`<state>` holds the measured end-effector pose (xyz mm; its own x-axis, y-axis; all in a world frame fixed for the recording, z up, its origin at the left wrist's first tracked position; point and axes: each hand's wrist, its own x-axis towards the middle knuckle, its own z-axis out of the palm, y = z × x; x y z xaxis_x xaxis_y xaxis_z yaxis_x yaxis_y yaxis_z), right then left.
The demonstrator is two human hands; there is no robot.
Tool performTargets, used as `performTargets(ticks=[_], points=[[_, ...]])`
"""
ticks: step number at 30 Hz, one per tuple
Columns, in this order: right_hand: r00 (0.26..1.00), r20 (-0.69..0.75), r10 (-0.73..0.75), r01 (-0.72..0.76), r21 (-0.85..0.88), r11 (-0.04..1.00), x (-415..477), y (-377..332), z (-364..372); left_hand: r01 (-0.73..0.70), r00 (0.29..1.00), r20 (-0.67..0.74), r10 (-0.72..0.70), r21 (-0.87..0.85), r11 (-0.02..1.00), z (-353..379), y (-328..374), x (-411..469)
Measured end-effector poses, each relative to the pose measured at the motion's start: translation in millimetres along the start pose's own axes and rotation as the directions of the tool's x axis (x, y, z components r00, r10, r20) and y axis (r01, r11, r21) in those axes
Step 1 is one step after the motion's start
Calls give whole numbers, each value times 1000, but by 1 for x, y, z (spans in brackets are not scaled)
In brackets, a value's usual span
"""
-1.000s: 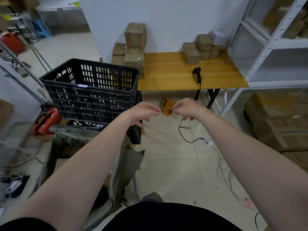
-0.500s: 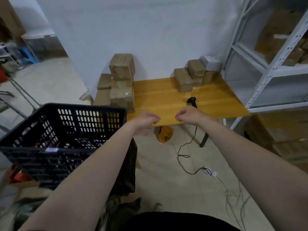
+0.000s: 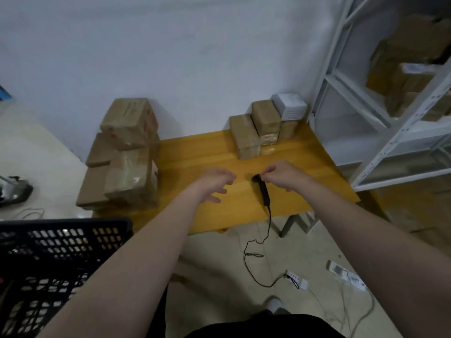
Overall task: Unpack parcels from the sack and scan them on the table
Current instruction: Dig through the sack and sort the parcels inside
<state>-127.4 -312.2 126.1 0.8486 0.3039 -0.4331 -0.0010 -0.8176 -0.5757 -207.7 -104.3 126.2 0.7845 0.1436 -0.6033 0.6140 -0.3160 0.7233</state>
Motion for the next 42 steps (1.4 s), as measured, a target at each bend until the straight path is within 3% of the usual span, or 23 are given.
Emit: performTargets(ticks=[3,8,14,21,25,30,37,42], points=[[1000,-15,5,-5,31,1000,52,6,-34,5,1000,1,-5,40,999,-1,35,44],[982,-184,48,-13,189,982,146,7,-79,12,999,-49,-9,49,999,-14,97,128],[948,-297,117,-43,244,969,274,17,-124,-49,998,-26,51,70,996,-26,174,255],[877,-407,257,-213,151,965,409,33,-159,-158,987,81,140,283,946,-8,238,403],[849,-393,353,-328,132,935,465,53,-168,-98,993,93,66,403,910,11,248,469],[831,-337,442,-409,168,897,503,74,-167,-48,998,56,17,624,780,31,246,509],[818,-361,448,-382,242,892,512,77,-165,-60,998,55,32,638,768,20,242,519],[715,-584,383,-327,205,922,483,65,-163,-132,987,149,54,581,803,16,235,503]])
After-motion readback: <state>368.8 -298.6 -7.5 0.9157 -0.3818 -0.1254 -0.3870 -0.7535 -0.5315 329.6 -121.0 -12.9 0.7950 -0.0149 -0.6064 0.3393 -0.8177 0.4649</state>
